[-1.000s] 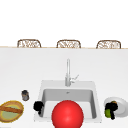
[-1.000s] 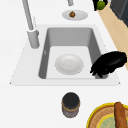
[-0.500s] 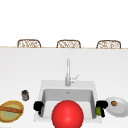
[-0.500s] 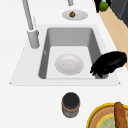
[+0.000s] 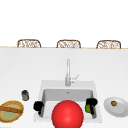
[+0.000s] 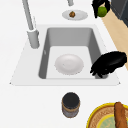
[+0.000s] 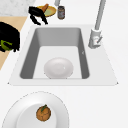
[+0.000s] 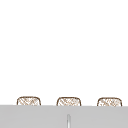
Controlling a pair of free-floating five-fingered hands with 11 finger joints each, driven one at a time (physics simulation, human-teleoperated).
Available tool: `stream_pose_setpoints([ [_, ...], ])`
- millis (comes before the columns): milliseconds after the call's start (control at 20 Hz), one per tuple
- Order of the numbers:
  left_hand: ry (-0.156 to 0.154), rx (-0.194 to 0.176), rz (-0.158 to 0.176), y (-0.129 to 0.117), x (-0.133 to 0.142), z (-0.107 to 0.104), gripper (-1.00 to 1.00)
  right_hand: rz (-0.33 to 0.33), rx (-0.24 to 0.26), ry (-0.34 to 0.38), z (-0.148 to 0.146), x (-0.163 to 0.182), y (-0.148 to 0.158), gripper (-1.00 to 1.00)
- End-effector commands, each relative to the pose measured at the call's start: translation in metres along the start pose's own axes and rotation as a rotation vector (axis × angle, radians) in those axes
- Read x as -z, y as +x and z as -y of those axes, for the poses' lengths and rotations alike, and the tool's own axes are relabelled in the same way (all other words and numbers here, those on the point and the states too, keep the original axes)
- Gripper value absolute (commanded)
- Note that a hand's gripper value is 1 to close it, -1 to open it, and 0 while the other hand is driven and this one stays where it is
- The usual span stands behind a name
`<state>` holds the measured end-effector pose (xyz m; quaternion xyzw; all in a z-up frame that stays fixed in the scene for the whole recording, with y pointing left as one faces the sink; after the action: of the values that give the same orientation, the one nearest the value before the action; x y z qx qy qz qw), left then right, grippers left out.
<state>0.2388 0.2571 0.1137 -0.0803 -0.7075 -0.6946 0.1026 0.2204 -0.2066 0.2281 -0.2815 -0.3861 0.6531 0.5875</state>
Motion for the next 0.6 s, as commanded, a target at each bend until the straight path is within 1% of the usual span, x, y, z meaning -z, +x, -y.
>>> stream_pose_setpoints([
  [0, 0.0, 0.0, 0.0, 0.0, 0.0, 0.0, 0.0, 0.014, 0.019, -0.018, 0.005, 0.026, 0.02, 1.0],
  [50, 0.0, 0.0, 0.0, 0.0, 0.0, 0.0, 0.0, 0.011, 0.013, -0.021, 0.007, 0.034, 0.024, 1.0],
  [200, 0.0, 0.0, 0.0, 0.0, 0.0, 0.0, 0.0, -0.012, 0.024, -0.014, 0.011, 0.059, 0.03, 1.0],
  [400, 0.0, 0.0, 0.0, 0.0, 0.0, 0.0, 0.0, -0.005, 0.042, -0.023, 0.018, 0.091, 0.04, 1.0],
  [450, 0.0, 0.0, 0.0, 0.0, 0.0, 0.0, 0.0, -0.006, 0.032, -0.018, 0.019, 0.101, 0.044, 1.0],
  [550, 0.0, 0.0, 0.0, 0.0, 0.0, 0.0, 0.0, -0.014, 0.022, -0.003, 0.01, 0.125, 0.05, 1.0],
])
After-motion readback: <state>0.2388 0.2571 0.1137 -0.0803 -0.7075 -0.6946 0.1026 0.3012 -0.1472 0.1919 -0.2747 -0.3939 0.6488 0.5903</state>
